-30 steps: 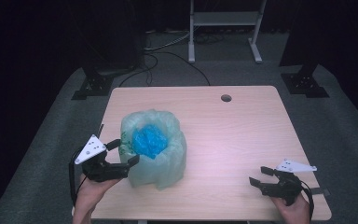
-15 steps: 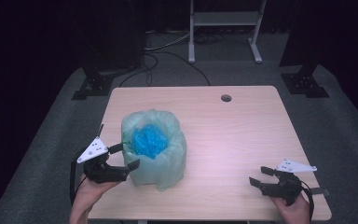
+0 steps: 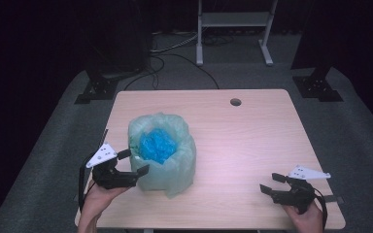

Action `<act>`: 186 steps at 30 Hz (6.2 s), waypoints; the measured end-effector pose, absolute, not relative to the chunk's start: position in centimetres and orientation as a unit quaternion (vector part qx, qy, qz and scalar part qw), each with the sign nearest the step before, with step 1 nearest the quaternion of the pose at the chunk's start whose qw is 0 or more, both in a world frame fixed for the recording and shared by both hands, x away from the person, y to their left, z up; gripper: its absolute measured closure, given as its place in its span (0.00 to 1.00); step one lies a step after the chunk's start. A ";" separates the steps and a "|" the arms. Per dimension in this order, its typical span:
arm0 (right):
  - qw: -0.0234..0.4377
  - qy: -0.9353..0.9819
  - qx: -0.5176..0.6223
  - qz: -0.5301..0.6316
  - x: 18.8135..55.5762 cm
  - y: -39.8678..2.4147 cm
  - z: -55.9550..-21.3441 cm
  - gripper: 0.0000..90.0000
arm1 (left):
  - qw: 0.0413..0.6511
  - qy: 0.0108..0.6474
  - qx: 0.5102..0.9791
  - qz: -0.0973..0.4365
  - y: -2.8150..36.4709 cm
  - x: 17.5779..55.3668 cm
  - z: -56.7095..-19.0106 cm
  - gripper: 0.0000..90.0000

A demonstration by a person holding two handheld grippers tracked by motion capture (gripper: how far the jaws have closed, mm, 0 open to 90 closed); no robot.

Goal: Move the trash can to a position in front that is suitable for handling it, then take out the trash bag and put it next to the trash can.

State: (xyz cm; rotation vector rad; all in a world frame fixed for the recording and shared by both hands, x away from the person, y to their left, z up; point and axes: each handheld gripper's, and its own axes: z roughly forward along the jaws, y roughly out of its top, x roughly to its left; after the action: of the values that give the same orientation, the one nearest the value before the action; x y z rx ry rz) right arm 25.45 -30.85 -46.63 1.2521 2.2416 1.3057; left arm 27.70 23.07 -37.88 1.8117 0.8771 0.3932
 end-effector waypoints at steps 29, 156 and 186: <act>0.130 0.773 0.430 0.449 25.6 -30.6 -46.7 0.30 | 0.536 0.383 0.727 0.192 17.7 29.0 -39.4 0.09; 0.128 0.762 0.411 0.484 28.1 -27.9 -41.7 0.30 | 0.541 0.459 0.653 0.265 16.8 32.6 -35.3 1.00; 0.063 0.759 0.407 0.504 38.8 -15.5 -35.1 0.45 | 0.563 0.453 0.646 0.246 17.4 32.3 -34.5 1.00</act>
State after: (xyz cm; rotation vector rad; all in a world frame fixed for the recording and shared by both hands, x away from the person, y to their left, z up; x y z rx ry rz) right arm 38.77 -15.52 -35.08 1.2289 2.2933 1.5242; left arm 32.32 17.36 -34.46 1.5203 1.0672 0.5791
